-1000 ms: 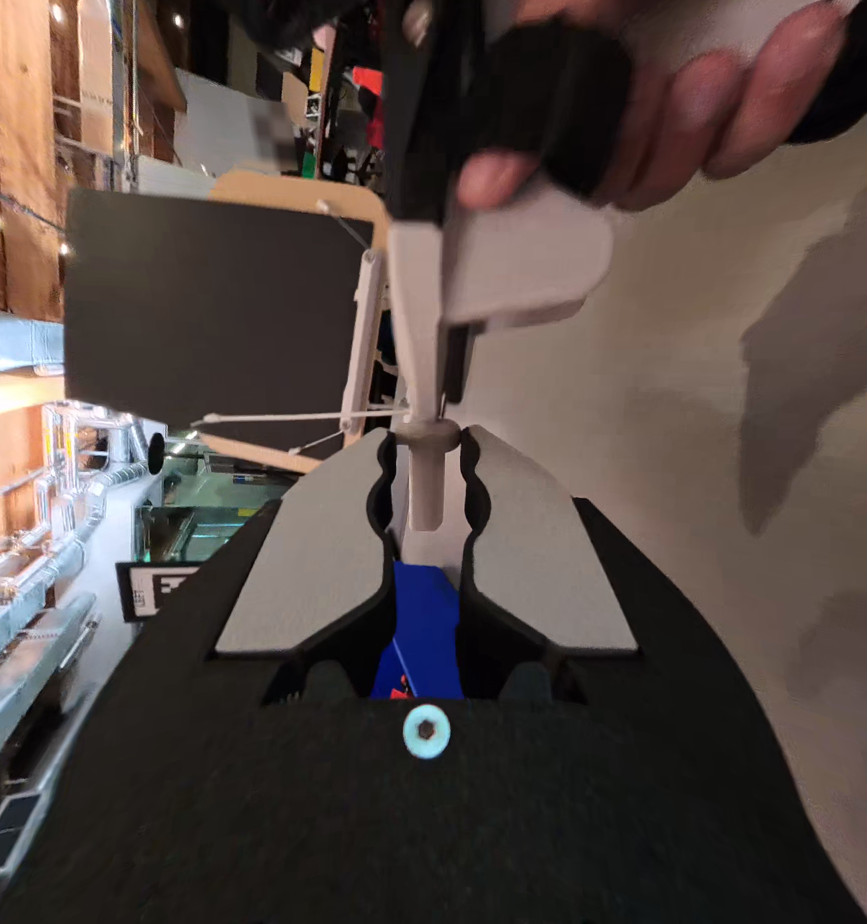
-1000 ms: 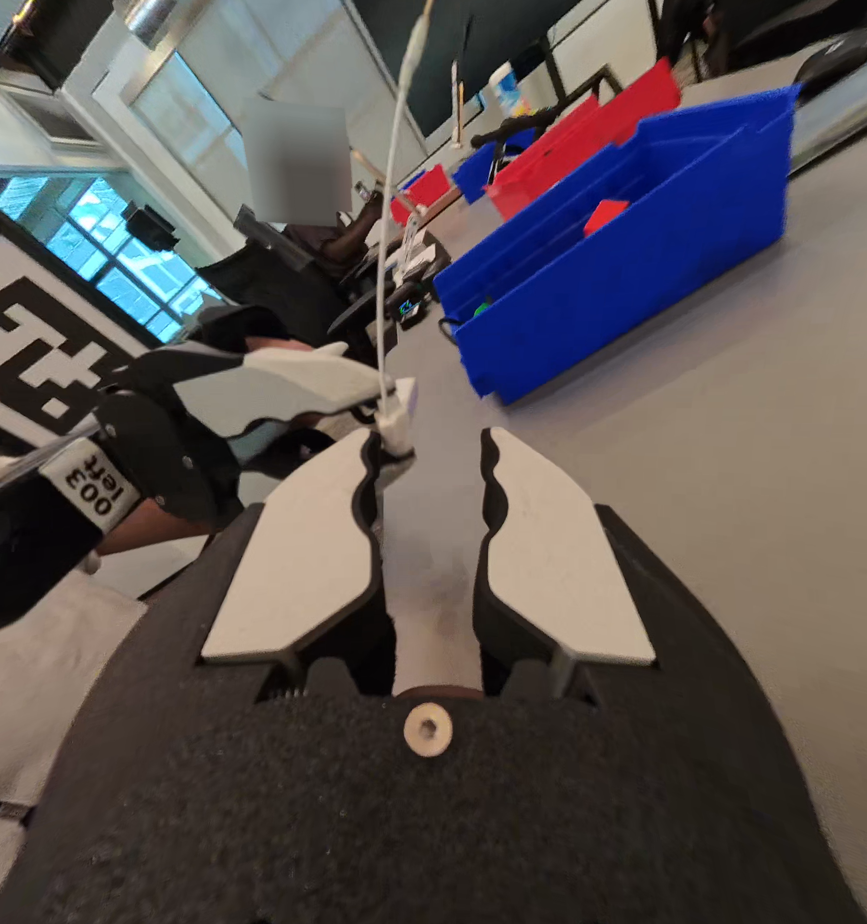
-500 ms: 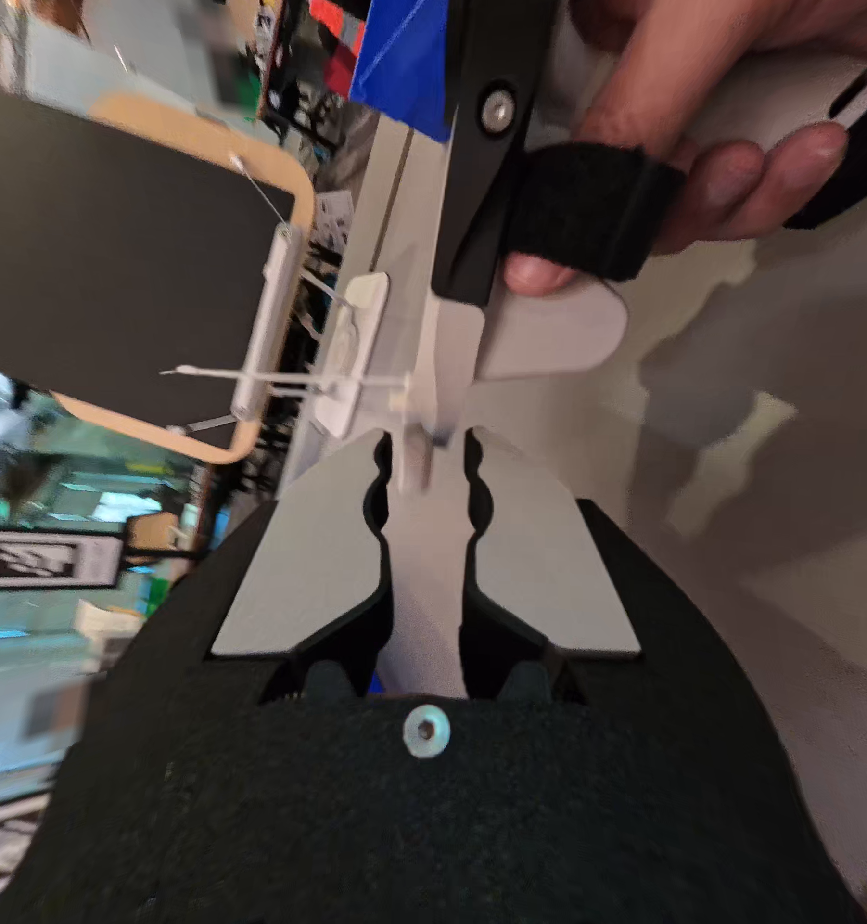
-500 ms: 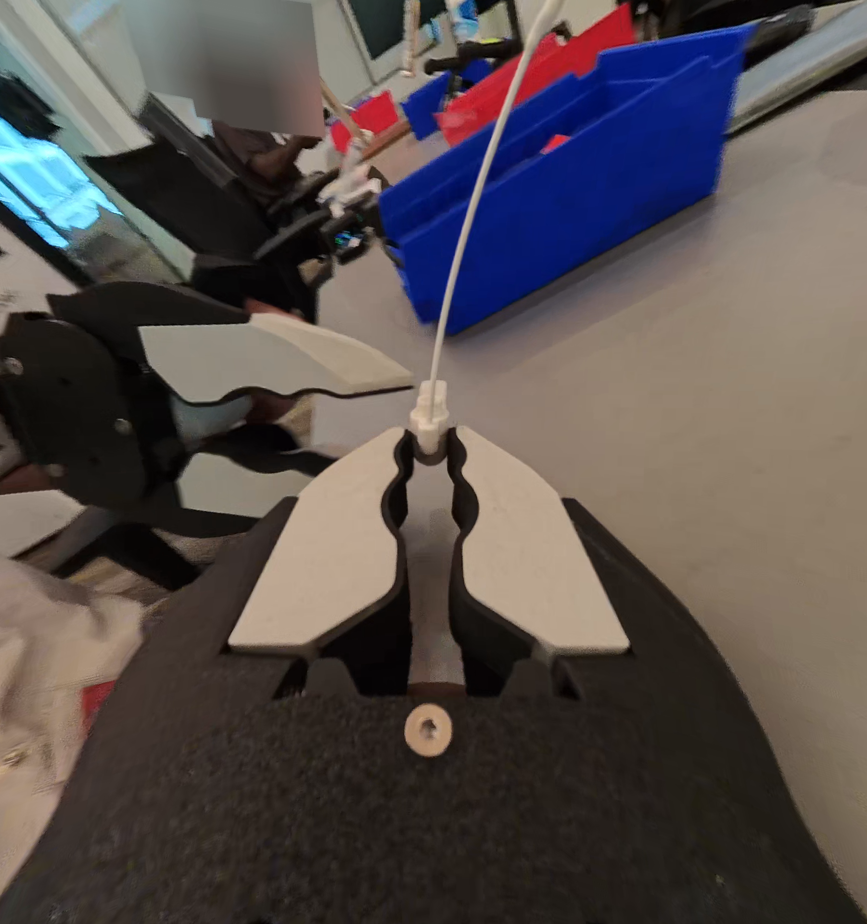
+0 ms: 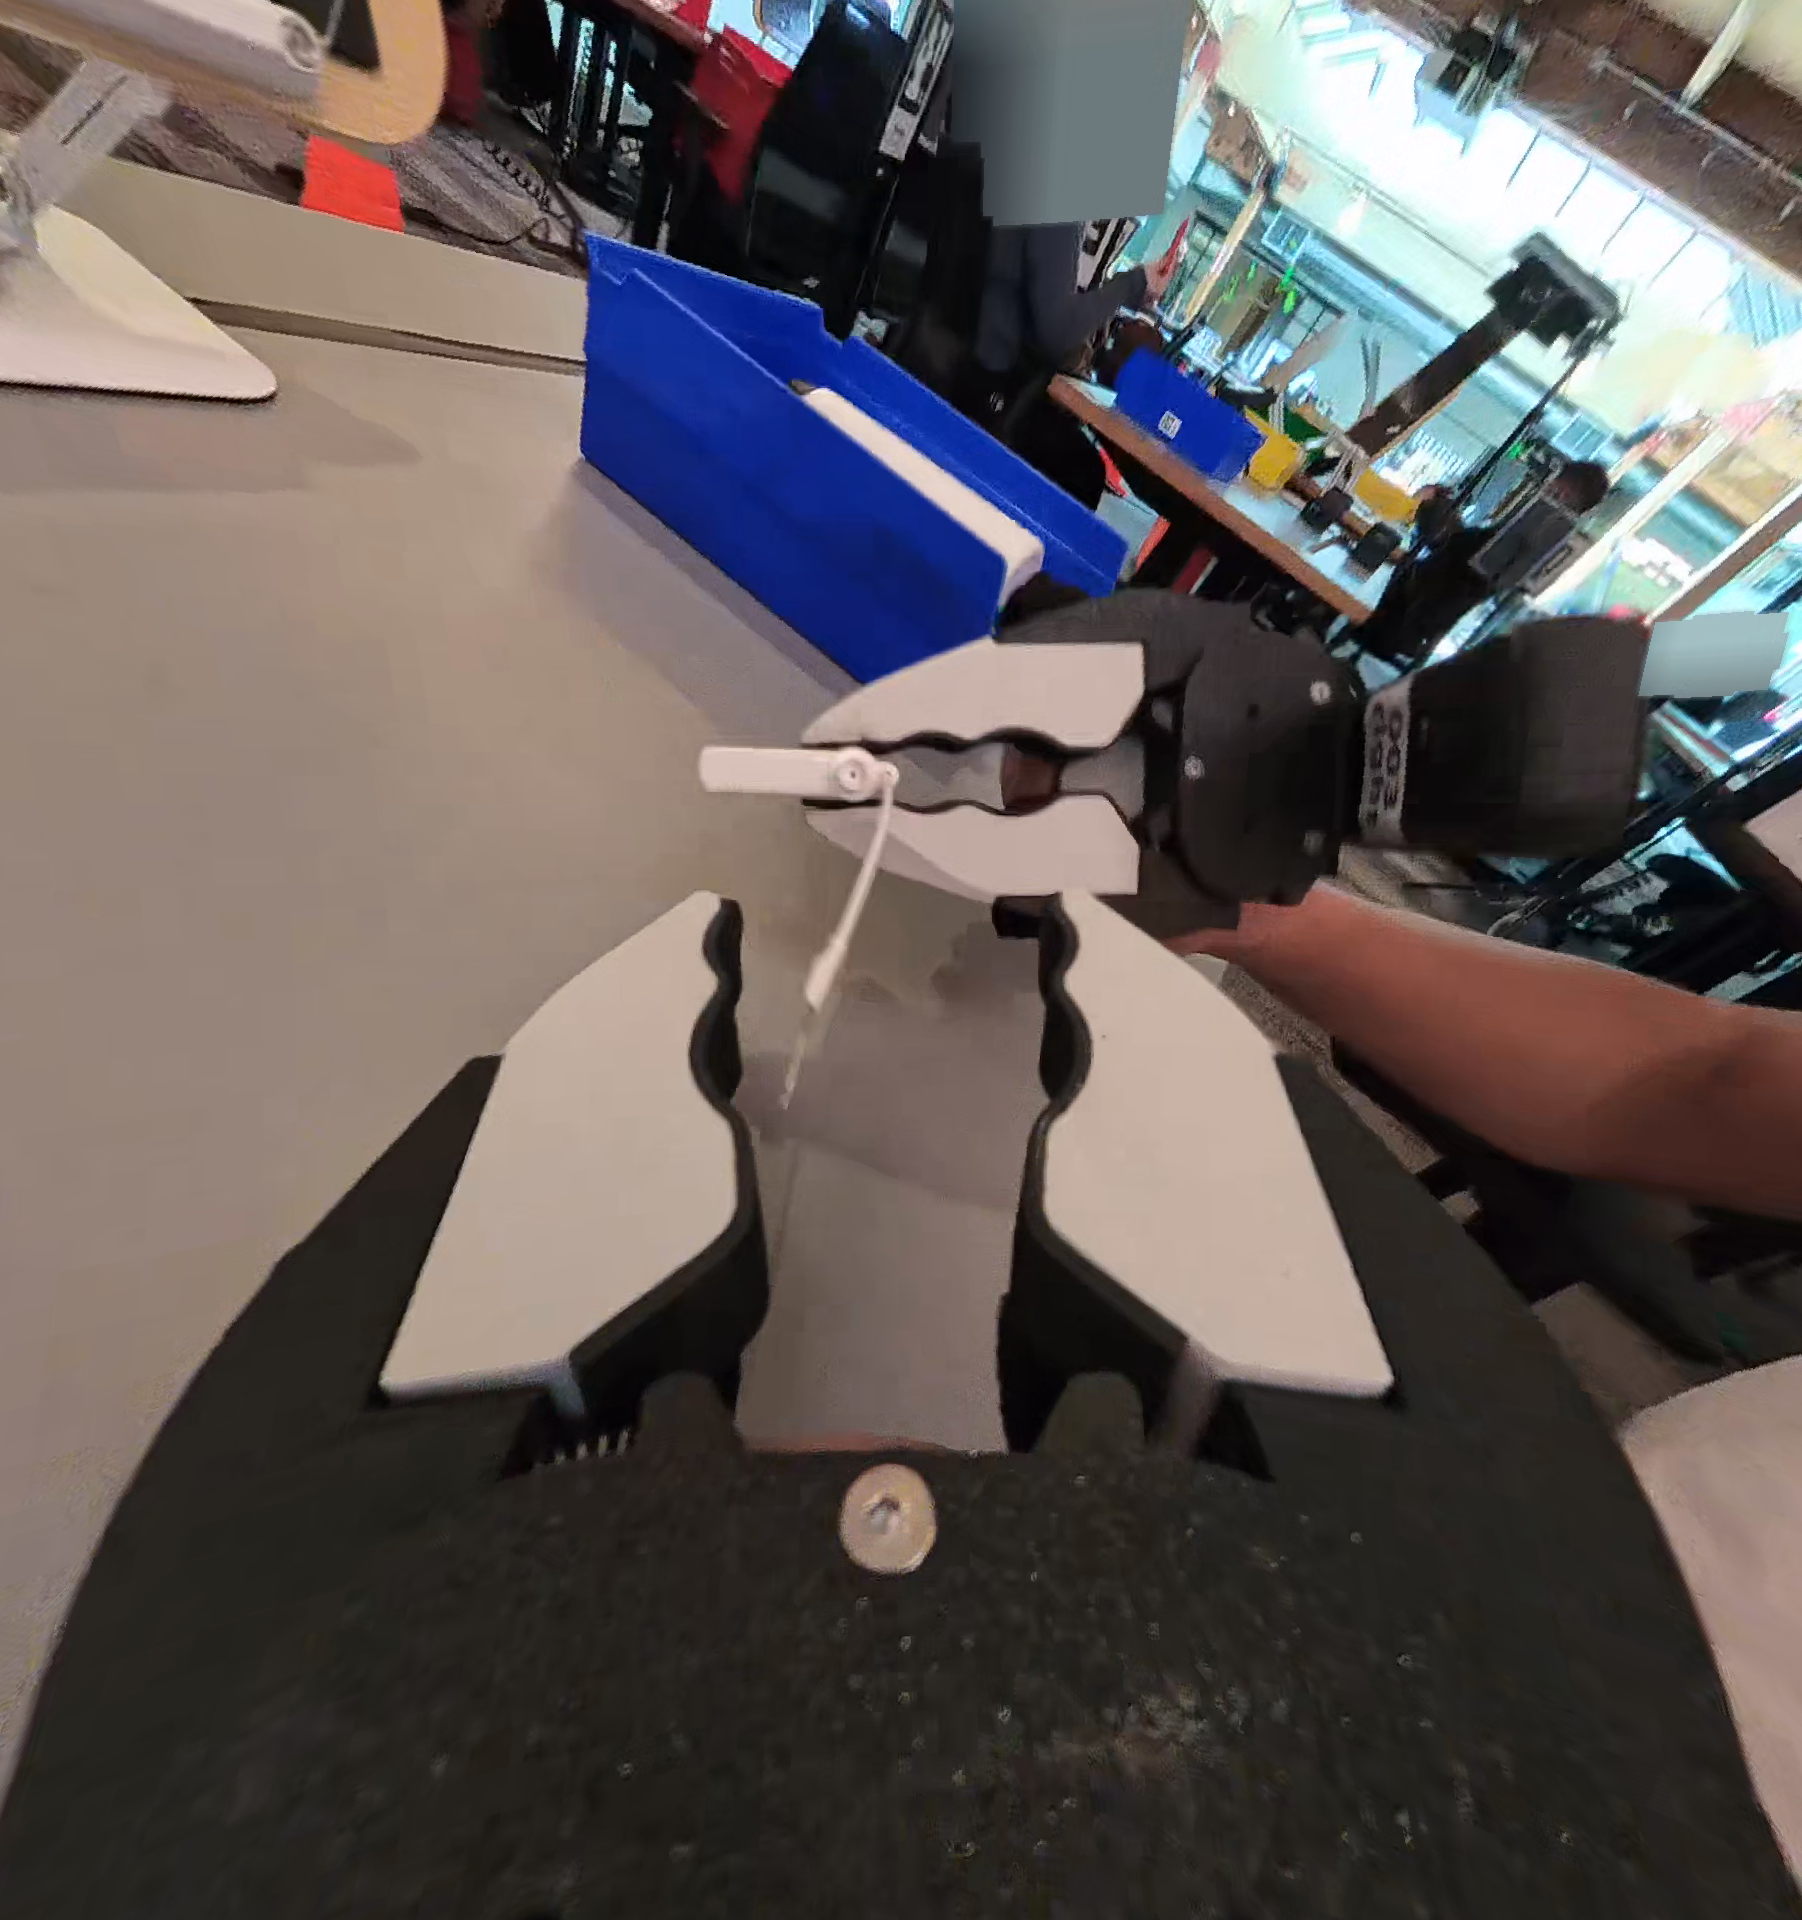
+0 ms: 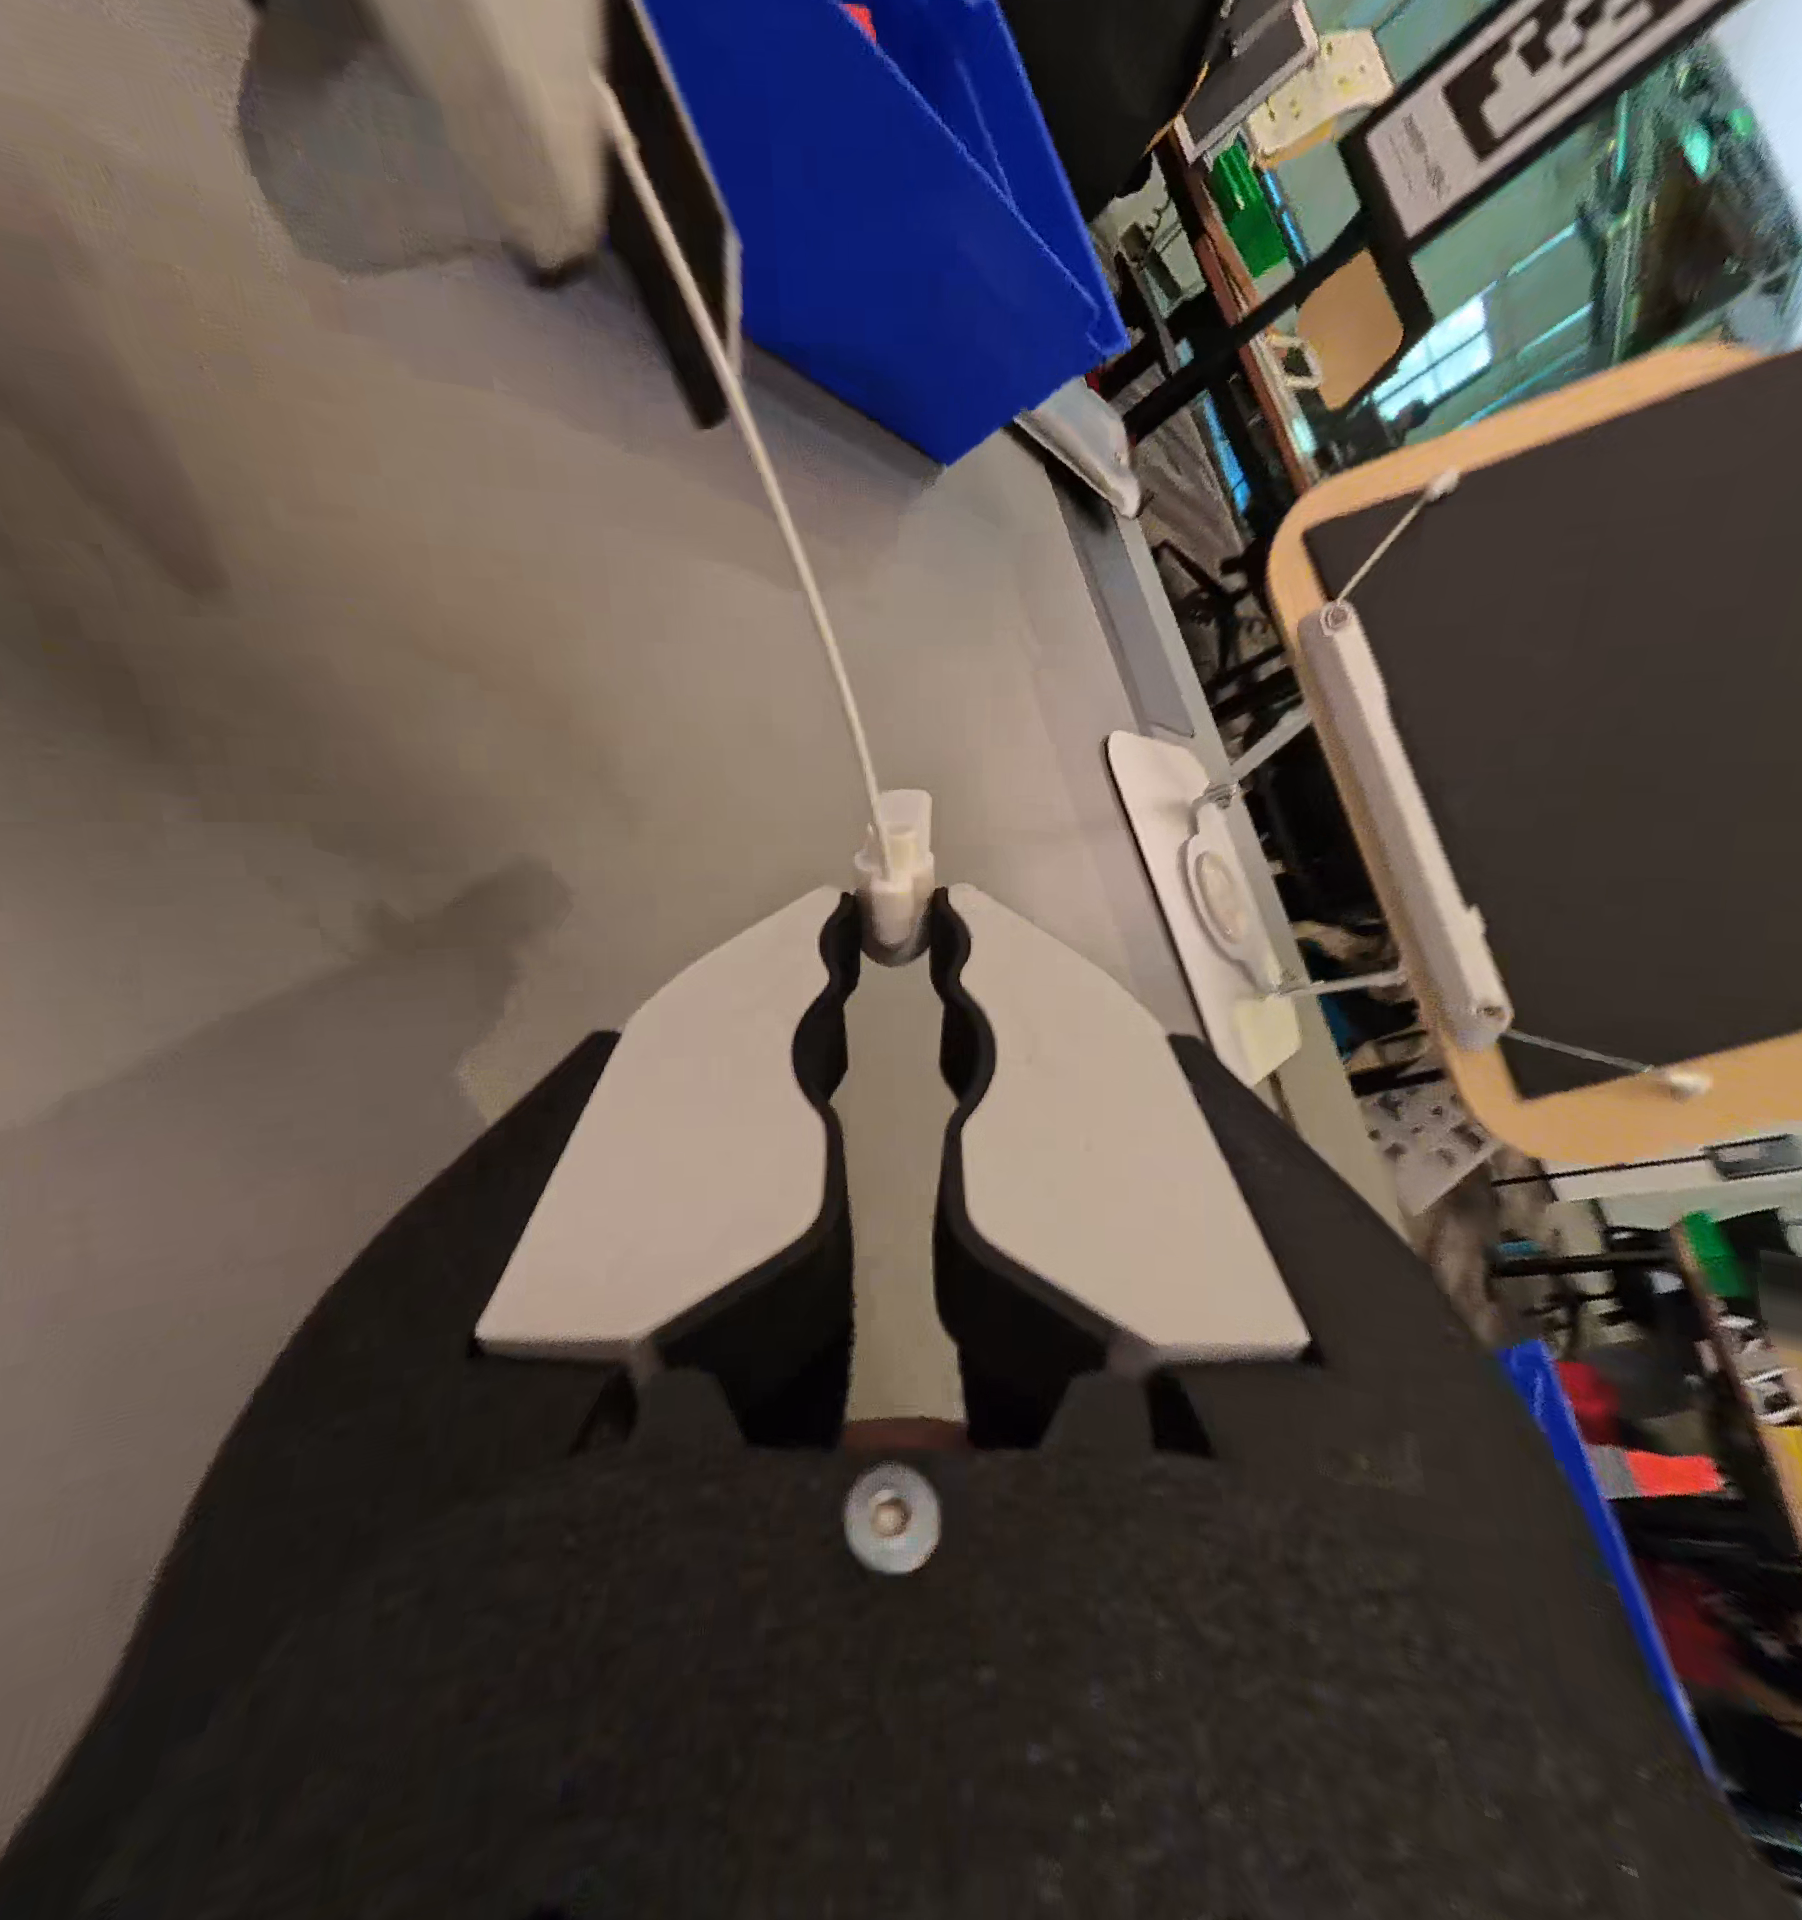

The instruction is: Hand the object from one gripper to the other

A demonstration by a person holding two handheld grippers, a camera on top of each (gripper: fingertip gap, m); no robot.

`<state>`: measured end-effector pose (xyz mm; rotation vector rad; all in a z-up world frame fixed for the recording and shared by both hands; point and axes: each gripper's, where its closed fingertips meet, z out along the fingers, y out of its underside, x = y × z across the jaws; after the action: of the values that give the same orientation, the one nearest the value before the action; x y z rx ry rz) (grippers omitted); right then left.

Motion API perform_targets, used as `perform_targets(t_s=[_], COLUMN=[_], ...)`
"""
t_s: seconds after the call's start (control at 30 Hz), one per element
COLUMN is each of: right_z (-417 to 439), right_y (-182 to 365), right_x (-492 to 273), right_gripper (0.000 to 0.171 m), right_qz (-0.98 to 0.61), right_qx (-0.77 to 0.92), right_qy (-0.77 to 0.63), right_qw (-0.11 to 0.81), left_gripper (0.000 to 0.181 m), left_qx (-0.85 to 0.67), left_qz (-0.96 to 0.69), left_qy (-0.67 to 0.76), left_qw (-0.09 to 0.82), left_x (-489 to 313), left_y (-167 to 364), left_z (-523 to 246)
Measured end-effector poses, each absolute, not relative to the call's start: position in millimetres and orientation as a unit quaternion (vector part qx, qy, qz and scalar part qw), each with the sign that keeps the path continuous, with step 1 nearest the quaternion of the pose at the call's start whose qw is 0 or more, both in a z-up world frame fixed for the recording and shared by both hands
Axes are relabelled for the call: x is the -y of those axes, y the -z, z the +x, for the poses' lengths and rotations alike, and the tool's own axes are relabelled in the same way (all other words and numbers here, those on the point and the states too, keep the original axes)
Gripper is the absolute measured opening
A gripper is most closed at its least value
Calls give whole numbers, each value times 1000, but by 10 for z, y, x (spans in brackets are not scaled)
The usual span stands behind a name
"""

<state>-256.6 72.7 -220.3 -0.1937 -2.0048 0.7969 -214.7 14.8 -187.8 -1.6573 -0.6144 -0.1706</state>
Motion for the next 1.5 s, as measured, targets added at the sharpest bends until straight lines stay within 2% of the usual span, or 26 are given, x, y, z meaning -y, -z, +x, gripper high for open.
perform_targets(t_s=[0.17,0.33,0.57,0.6,0.63,0.7,0.83,0.9,0.97,1.0,1.13,1.2,1.3,1.4,1.5], right_z=[-2544,-2547,-2568,-2563,-2560,-2539,-2538,-2422,-2337,-2339,-2383,-2382,-2324,-2288,-2273], right_y=[2256,2301,2351,2368,2386,2409,2311,2220,2088,2069,2098,2087,1920,1833,1759], right_x=[-675,-693,-691,-677,-661,-625,-557,-452,-361,-333,-190,-103,-36,-31,-76], right_gripper=[13,13,13,20,37,51,47,48,65,73,87,85,85,76,52], right_qz=[-67,-63,-95,-107,-124,-170,-307,-339,-362,-375,-409,-427,-420,-409,-393], right_qx=[824,830,832,833,835,838,785,730,649,616,552,518,424,382,364], right_qy=[-313,-299,-332,-347,-364,-405,-523,-594,-649,-660,-684,-691,-713,-716,-724], right_qw=[468,468,434,417,393,324,129,-20,-167,-210,-246,-269,-368,-417,-434], left_gripper=[35,1,1,0,1,1,1,1,1,0,0,0,0,0,0], left_qx=[246,237,219,222,224,237,251,252,255,254,257,251,236,222,207], left_qz=[-738,-742,-760,-758,-754,-741,-726,-721,-710,-704,-688,-677,-681,-688,-700], left_qy=[90,116,113,107,106,102,54,31,22,25,43,58,58,52,38], left_qw=[621,616,601,604,608,620,638,645,657,663,677,689,690,689,683], left_x=[-77,-82,-109,-105,-97,-57,85,133,159,164,169,161,134,108,83], left_y=[1932,1977,2030,2017,1998,1945,1845,1779,1707,1679,1631,1582,1566,1556,1570], left_z=[-2099,-2055,-1996,-2012,-2025,-2083,-2237,-2277,-2289,-2284,-2267,-2237,-2185,-2137,-2102])
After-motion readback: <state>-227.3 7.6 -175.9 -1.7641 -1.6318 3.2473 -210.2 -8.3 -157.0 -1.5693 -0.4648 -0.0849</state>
